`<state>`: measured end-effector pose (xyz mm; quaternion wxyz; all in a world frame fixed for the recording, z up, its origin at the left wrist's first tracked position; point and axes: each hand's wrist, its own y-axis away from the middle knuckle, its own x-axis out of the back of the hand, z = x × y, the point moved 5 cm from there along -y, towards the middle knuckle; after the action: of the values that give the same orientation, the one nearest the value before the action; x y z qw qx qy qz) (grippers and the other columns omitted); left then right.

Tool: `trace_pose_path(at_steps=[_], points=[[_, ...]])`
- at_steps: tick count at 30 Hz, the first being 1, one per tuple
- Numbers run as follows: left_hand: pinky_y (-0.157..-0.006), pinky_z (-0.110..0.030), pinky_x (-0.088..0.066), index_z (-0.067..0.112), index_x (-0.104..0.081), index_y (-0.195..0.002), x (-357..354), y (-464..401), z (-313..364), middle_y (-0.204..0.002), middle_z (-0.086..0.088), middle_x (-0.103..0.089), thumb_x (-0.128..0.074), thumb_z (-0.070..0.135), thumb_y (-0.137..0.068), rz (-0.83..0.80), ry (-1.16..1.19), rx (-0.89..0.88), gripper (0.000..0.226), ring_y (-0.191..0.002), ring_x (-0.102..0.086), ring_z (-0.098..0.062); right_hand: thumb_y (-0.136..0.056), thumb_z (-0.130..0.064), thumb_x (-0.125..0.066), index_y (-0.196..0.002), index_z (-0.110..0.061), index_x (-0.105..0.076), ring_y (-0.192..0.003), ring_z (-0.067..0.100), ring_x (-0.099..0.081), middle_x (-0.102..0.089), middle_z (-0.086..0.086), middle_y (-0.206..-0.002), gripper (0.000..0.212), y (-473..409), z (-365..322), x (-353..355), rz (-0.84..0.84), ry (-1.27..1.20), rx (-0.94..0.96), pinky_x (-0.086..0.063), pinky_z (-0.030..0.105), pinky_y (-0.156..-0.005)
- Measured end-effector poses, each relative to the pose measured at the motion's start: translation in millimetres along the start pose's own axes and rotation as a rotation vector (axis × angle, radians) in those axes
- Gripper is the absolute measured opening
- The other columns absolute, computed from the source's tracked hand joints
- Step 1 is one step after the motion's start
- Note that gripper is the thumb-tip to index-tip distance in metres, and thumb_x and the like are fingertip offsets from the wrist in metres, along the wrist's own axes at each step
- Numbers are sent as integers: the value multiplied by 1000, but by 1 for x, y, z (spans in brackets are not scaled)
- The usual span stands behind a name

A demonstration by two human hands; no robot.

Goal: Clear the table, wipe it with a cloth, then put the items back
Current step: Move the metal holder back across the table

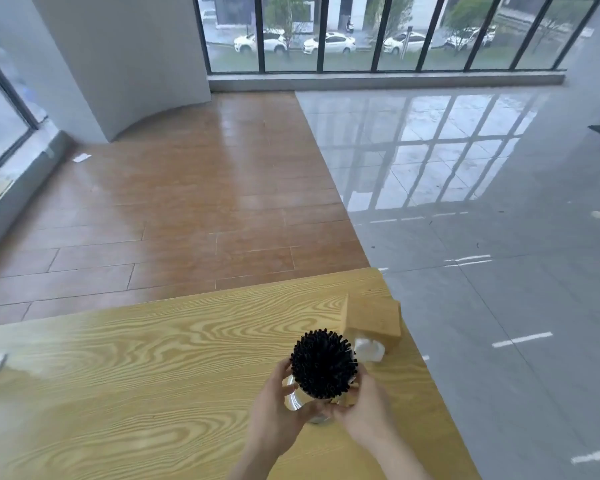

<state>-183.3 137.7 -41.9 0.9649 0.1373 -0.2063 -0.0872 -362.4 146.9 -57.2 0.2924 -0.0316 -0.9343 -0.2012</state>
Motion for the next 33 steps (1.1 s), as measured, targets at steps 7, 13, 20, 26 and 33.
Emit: trace_pose_path(at_steps=[7, 13, 20, 26, 33], points=[[-76, -14, -44, 35, -40, -144, 123, -21, -41, -134, 22, -54, -85, 42, -72, 128, 29, 25, 86, -101, -58, 4, -57, -43, -96, -109, -41, -54, -91, -2, -68, -70, -24, -99, 67, -33, -94, -99, -74, 40, 87, -58, 32, -86], [-84, -27, -48, 31, -41, -144, 190, -60, -61, -136, 18, -55, -85, 43, -71, 193, 51, 13, 86, -108, -61, -3, -63, -34, -96, -110, -37, -56, -91, -5, -59, -64, -25, -97, 62, -72, -154, -150, -84, 25, 107, -46, 20, -80], [-83, -21, -46, 33, -36, -148, 214, -100, -68, -139, 21, -55, -81, 45, -76, 185, 49, 5, 87, -119, -60, -3, -63, -31, -96, -118, -34, -57, -103, 10, -68, -69, -19, -108, 68, -112, -173, -173, -47, 38, 47, -56, 38, -93], [-79, -19, -45, 42, -34, -147, 203, -119, -60, -133, 35, -46, -77, 46, -79, 119, 71, -31, 81, -114, -55, 6, -64, -23, -95, -117, -28, -59, -99, 10, -70, -69, -18, -106, 64, -128, -163, -166, -4, 5, -1, -57, 37, -91], [-90, -30, -50, 45, -26, -150, 195, -124, -67, -136, 32, -41, -75, 41, -84, 134, 13, -36, 82, -112, -52, 8, -71, -25, -92, -127, -31, -53, -111, 8, -67, -66, -19, -120, 69, -127, -160, -166, -34, -29, -26, -55, 32, -92]])
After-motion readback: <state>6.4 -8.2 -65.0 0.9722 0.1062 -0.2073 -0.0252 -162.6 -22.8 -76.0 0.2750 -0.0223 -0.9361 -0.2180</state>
